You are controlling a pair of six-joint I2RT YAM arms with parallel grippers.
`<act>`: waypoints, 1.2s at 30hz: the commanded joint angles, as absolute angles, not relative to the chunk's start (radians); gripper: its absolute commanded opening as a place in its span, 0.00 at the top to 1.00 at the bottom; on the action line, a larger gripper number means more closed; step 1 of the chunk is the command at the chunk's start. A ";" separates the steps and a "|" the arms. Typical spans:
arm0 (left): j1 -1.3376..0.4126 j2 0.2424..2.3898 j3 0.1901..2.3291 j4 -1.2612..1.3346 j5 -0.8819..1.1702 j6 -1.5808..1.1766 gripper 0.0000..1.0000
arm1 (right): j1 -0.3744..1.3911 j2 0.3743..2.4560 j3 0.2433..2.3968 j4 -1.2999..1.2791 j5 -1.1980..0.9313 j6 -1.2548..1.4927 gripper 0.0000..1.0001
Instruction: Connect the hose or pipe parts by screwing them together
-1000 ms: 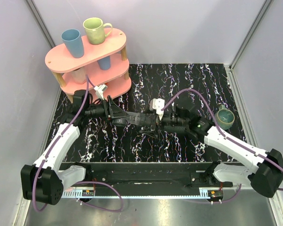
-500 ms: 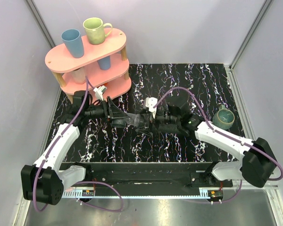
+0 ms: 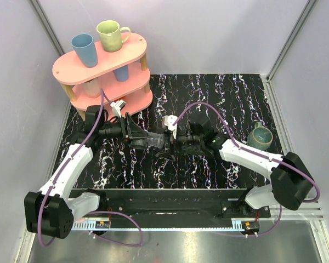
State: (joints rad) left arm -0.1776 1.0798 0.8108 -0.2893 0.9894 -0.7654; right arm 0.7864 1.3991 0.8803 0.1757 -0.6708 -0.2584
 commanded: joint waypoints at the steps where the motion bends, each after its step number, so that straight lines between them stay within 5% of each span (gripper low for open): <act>1: -0.173 1.063 0.854 -0.210 0.976 -0.752 1.00 | 0.801 1.338 0.877 0.127 -0.654 -0.284 0.00; 18: -0.172 1.060 0.841 -0.236 0.948 -0.741 1.00 | 0.801 1.143 0.905 -0.055 -0.578 -0.413 0.01; 36: -0.173 1.031 0.847 -0.189 0.985 -0.804 1.00 | 0.815 1.319 0.894 0.090 -0.736 -0.367 0.02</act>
State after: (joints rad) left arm -0.1673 1.0798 0.8089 -0.3061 0.9150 -0.7456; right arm 0.7914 1.2758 0.9009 0.0654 -0.6487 -0.3962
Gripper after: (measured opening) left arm 0.533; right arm 0.975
